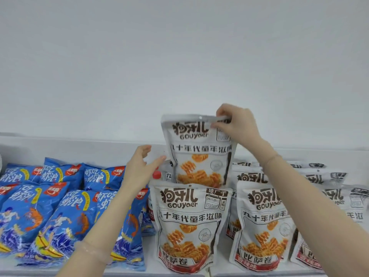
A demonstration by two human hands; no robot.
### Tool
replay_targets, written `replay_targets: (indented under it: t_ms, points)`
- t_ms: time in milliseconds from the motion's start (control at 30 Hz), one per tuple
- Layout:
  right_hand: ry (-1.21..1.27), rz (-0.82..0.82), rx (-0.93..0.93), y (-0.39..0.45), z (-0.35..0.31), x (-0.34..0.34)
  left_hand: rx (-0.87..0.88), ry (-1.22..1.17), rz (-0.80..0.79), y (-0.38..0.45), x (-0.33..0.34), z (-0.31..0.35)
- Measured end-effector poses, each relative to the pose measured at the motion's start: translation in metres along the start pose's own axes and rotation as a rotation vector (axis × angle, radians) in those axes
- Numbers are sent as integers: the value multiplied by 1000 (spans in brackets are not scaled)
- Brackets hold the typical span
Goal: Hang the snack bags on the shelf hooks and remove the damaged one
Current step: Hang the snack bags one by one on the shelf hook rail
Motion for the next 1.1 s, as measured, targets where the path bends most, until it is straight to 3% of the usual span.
replay_targets:
  t_ms: [200, 333, 500, 667, 800, 867, 933, 1100]
  points:
    - [226, 246, -105, 15, -25, -73, 151, -187, -102, 28, -3, 43]
    - [330, 302, -110, 20, -25, -86, 238, -267, 31, 32, -6, 66]
    - [401, 302, -51, 20, -12, -83, 319, -43, 40, 31, -3, 74]
    - [571, 317, 100, 14, 4, -64, 290, 177, 337, 34, -6, 78]
    - [941, 136, 353, 1, 13, -40, 225, 210, 447, 39, -16, 73]
    - [1057, -53, 368, -13, 7, -24, 199, 182, 461, 40, -21, 74]
    - [1058, -142, 296, -25, -3, -8, 174, 146, 463, 42, -24, 77]
    - [1086, 42, 231, -31, -15, 13, 163, 64, 438, 37, -26, 82]
Point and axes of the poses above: each hand's wrist, its own y-axis towards the middle knuckle, its own x-axis out of the palm, z = x × y, the point moved 2 cm from there along y, towards the middle knuckle, and after that the axes turned 12 degrees about -z, right-handed, at the moved point
